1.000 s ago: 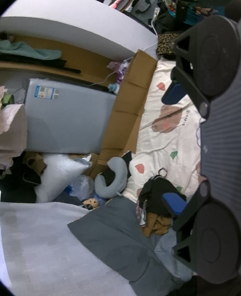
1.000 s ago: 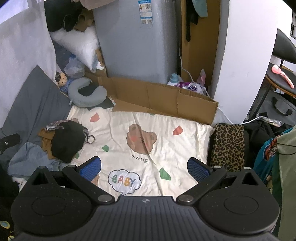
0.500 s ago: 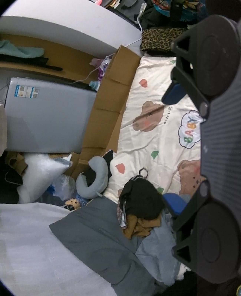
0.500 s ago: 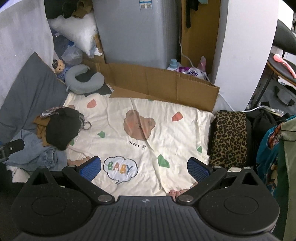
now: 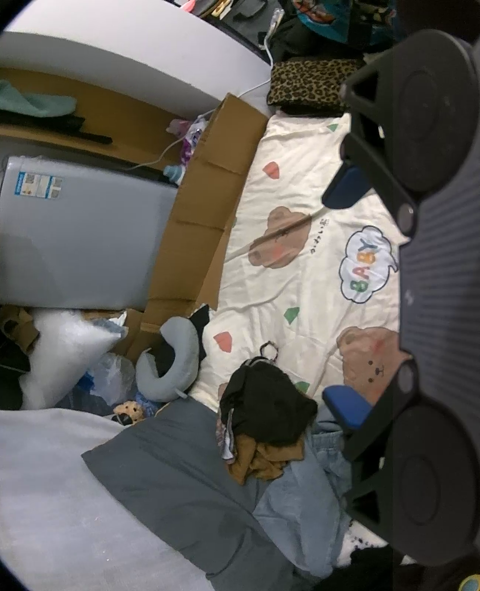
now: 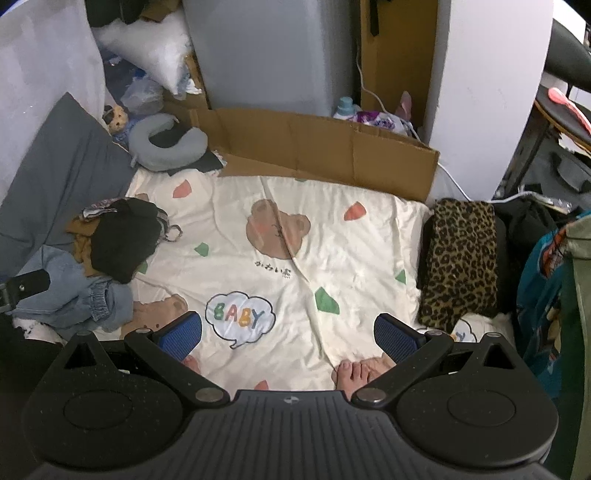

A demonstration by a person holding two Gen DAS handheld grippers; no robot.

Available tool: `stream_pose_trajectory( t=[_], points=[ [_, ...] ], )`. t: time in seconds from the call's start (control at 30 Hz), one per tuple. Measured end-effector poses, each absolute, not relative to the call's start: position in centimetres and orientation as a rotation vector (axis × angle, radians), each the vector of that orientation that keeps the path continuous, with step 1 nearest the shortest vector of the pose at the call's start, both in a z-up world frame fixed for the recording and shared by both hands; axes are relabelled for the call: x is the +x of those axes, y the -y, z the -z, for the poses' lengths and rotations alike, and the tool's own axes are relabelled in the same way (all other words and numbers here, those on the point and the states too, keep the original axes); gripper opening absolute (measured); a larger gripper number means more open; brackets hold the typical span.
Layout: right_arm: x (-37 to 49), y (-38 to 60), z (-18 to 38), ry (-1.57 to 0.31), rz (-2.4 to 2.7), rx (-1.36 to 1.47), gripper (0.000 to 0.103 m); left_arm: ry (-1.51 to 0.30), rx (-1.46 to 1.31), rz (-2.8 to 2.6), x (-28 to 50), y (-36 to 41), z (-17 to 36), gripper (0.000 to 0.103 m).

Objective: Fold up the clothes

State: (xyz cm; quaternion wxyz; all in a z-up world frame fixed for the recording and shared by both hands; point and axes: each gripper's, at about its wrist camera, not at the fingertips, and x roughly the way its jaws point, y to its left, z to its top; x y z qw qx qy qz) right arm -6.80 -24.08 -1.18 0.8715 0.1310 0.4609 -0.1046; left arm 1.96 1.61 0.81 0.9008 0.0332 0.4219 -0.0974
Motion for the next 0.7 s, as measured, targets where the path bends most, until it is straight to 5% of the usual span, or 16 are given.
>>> stream_pose_trajectory(
  t=[0.7],
  points=[
    [-6.9, 23.1, 1.2, -0.939, 0.202, 0.219, 0.102, -0.883, 0.059, 0.182, 2.1, -1.6, -0.4, 0.102]
  ],
)
